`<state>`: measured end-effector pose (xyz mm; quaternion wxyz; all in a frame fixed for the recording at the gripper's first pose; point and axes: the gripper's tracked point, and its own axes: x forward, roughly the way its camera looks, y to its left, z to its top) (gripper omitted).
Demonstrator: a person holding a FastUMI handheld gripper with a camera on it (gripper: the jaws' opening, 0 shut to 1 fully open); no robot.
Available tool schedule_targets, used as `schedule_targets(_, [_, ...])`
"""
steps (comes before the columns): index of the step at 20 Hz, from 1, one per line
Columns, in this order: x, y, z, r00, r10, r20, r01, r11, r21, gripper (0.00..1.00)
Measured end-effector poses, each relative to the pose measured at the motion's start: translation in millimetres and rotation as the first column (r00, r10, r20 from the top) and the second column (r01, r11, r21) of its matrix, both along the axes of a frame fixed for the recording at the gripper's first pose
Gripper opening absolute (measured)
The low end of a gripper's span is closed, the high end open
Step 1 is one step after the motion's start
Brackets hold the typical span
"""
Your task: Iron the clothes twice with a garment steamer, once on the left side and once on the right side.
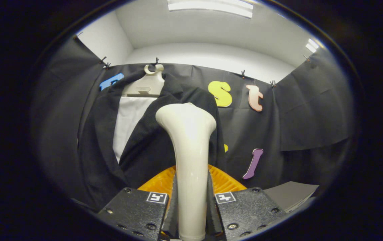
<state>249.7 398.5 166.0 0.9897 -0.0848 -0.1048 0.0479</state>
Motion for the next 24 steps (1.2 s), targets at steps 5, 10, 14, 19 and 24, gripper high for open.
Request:
schedule_targets(5, [-10,-5,-25,1.000,-0.007,-0.030,0.006,1.000,-0.016,0.39])
schedule_targets(10, [-14,-11,-51,0.996,-0.018,-0.082,0.016,0.999,-0.030,0.39])
schedule_targets(14, [-17,-11,-79,0.990,-0.015,-0.139,0.008,0.999,-0.053,0.39])
schedule_targets(19, [-23,-13,-102,0.984,-0.023,-0.179,0.010,0.997,-0.074,0.38])
schedule_targets(24, [-28,-13,-127,0.975,-0.031,-0.218,0.011,0.996,-0.092,0.39])
